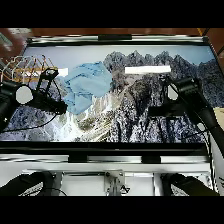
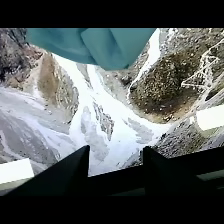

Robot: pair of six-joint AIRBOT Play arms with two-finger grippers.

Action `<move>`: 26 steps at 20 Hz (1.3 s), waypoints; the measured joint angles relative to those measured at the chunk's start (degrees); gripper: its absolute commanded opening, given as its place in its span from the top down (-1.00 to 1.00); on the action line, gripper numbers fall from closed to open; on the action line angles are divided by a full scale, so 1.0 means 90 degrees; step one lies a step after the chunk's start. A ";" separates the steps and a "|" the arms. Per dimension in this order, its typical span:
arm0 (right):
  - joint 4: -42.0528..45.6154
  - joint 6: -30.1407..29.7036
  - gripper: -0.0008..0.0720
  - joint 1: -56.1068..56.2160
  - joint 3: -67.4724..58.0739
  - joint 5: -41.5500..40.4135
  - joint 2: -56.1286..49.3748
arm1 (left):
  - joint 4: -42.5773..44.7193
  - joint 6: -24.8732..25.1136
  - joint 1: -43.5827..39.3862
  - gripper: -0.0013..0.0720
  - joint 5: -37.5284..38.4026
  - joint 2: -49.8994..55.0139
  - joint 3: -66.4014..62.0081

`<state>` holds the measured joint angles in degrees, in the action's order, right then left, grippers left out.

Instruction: Fold the shirts.

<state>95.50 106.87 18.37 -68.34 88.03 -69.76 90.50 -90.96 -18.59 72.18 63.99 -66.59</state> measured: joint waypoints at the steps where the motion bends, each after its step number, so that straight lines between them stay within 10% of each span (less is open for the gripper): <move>1: -0.0005 0.0000 -0.85 0.0000 0.0000 0.0027 0.0000 | -0.0126 0.0000 0.0000 -0.14 -0.0189 0.0007 0.0000; 7: -0.0056 0.0155 -0.85 0.0000 0.0000 0.0131 0.0000 | -0.0964 0.0005 0.0010 -0.17 -0.1530 0.0330 -0.0046; 10: -0.0114 0.0593 -0.85 0.0000 0.0000 0.0102 0.0000 | -0.1052 0.0034 0.0165 -0.94 -0.1581 0.1156 -0.0549; 23: -0.0661 0.1086 -0.85 0.0000 0.0000 -0.0515 0.0000 | -0.1076 0.0172 0.1120 -0.86 -0.1464 0.4947 -0.3951; 24: -0.0675 0.1093 -0.85 0.0000 0.0000 -0.0525 0.0000 | -0.1127 0.0170 0.1127 -0.62 -0.1474 0.5047 -0.3997; 25: -0.0697 0.1100 -0.85 0.0000 0.0000 -0.0571 0.0000 | -0.1190 0.0170 0.1134 0.44 -0.1479 0.5117 -0.4031; 26: -0.0733 0.1103 -0.85 0.0000 0.0000 -0.0580 0.0000 | -0.1251 0.0170 0.1137 0.82 -0.1486 0.5166 -0.4056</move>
<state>88.90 116.79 18.37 -68.34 82.81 -69.76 79.24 -89.43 -8.36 58.81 110.48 -103.09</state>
